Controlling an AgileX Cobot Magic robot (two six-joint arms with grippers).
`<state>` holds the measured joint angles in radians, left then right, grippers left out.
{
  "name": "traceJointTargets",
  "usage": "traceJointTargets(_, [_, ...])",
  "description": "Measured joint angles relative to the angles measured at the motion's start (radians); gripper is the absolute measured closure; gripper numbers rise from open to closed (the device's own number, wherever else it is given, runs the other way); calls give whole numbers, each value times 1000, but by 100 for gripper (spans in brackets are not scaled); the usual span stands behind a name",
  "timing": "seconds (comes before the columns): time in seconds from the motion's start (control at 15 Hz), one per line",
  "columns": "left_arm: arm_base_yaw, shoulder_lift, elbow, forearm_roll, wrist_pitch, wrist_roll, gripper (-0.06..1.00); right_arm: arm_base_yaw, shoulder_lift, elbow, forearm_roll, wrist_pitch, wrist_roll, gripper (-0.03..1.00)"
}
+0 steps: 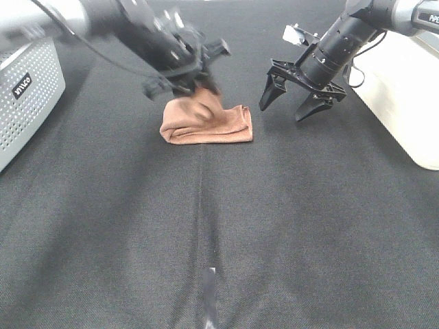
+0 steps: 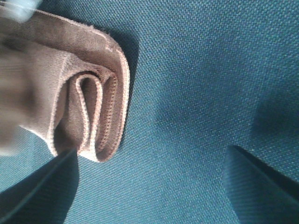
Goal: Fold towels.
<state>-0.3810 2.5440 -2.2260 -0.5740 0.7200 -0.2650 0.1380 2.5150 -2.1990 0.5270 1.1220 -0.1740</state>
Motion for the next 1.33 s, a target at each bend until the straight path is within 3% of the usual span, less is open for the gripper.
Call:
traceJointTargets(0.13, [-17,7,0,-68,-58,-3,26,0,-1,0,1,1,0,18])
traceJointTargets(0.47, [-12,-27,0,-101,-66,21,23,0,-30,0,21,9,-3,18])
traceJointTargets(0.53, [11,-54,0,-95,-67,41,23,0,-36,0,56,12,-16,18])
traceJointTargets(0.67, [88,-129,0,-40,-94,89,23,0,-38,0,238,27,-78,18])
traceJointTargets(0.87, [169,-172,-2,35,-97,95,23,24,-38,0,410,24,-135,18])
traceJointTargets(1.33, [183,-171,-2,68,-58,97,23,160,-26,0,558,-160,-186,20])
